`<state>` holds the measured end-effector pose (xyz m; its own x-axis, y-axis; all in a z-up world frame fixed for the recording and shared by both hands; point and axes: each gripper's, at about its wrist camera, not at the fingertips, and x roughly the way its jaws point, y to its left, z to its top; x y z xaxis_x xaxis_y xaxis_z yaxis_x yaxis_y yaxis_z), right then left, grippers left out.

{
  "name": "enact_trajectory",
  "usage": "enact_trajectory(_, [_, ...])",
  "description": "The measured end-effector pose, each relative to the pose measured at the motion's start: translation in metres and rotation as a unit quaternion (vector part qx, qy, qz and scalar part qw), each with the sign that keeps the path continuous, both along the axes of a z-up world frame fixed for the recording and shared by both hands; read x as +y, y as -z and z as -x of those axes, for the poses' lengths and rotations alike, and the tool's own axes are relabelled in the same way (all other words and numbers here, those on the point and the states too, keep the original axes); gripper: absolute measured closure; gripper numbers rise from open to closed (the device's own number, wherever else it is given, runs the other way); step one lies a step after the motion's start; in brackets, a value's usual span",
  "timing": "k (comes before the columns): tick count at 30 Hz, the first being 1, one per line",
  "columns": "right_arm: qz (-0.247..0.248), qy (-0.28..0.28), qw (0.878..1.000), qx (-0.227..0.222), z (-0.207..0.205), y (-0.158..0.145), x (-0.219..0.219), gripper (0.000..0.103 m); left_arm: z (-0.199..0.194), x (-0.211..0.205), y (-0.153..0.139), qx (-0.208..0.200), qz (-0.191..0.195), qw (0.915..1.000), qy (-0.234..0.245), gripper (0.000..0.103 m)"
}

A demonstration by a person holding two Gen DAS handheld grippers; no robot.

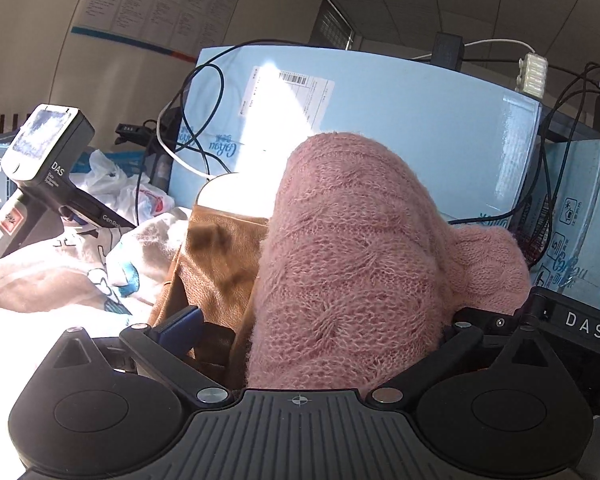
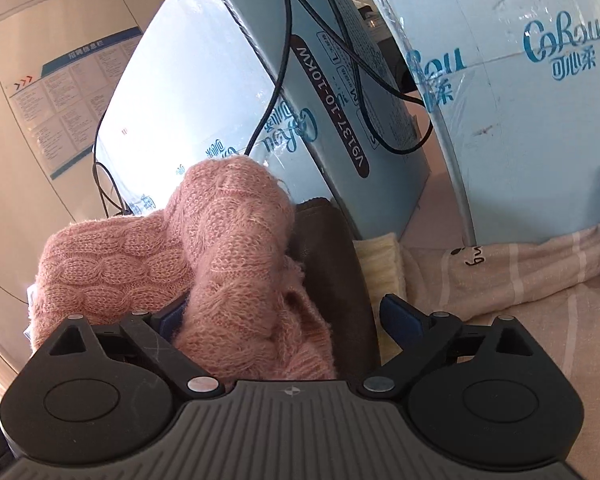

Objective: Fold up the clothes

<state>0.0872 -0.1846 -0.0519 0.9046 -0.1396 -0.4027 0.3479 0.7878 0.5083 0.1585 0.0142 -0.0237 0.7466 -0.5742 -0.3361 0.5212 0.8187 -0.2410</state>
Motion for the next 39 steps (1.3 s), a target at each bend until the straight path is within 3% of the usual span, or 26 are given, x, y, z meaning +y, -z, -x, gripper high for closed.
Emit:
enact_trajectory(8, [-0.004,0.015,1.0,0.005,-0.003,0.008,-0.001,0.005,-0.013,-0.017,0.007,0.006,-0.025,0.9997,-0.006,0.0])
enact_trajectory(16, [-0.003,0.024,1.0,-0.001,-0.001,0.012,0.0,0.005,-0.013,-0.015,0.009,0.006,-0.017,0.9998,-0.005,0.0])
enact_trajectory(23, [-0.016,0.022,1.0,-0.009,0.003,0.013,-0.002,0.0,0.012,0.004,-0.003,-0.021,0.005,0.9997,-0.007,0.0])
enact_trajectory(28, [-0.003,0.027,1.0,-0.013,0.008,0.007,0.003,0.0,0.041,0.017,-0.019,-0.085,0.036,0.995,-0.038,0.0])
enact_trajectory(32, [-0.005,0.038,0.999,-0.012,0.016,-0.014,0.008,0.0,0.044,0.018,-0.025,-0.076,0.034,0.9958,-0.039,0.0])
enact_trajectory(39, [0.041,0.052,0.998,0.001,0.043,-0.068,0.014,0.0,0.043,0.016,-0.038,-0.044,0.016,0.9977,-0.05,0.0])
